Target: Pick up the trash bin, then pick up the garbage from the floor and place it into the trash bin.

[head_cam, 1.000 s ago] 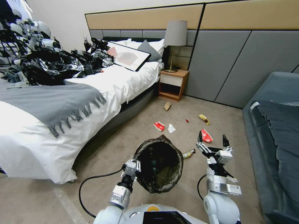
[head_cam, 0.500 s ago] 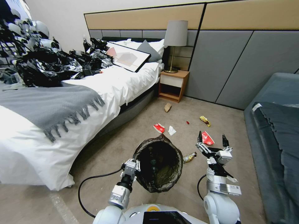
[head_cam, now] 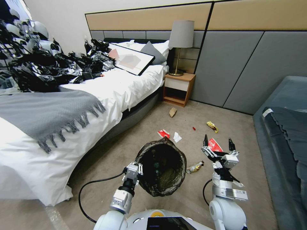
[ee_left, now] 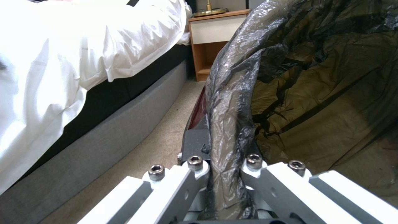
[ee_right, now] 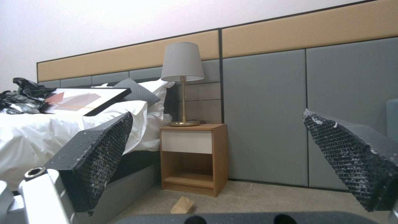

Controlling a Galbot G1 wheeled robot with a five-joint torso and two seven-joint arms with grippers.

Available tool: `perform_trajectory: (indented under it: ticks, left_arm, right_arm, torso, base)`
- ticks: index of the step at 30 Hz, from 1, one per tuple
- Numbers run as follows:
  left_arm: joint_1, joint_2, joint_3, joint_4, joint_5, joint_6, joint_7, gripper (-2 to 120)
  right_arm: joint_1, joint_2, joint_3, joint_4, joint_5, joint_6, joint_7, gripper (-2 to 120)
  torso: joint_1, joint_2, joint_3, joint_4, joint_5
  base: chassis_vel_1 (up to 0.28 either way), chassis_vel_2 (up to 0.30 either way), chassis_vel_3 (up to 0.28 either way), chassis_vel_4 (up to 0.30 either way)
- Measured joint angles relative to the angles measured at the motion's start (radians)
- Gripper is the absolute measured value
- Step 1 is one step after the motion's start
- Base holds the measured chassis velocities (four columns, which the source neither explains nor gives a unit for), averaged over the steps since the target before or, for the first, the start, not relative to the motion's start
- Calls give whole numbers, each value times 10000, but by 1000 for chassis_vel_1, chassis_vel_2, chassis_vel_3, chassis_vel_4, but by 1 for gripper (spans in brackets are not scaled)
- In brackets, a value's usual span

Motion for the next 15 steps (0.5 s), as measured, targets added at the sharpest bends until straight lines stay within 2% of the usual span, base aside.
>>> perform_trajectory:
  ticks: [9,15]
  left_arm:
    - [-5,-5,-8,1,-5,-4,0,1]
    - [-14,3,-15,4,-14,-8,0,1]
  right_arm:
    - [96,0,25,-68,-3,165,-5,100]
    - [206,0,68,-79,-4,272,-52,100]
  torso:
    - [0,0,0,2,0]
    - [-1,0,0,0,0]
  base:
    - [-47,71,64,-61]
    - [0,0,0,0]
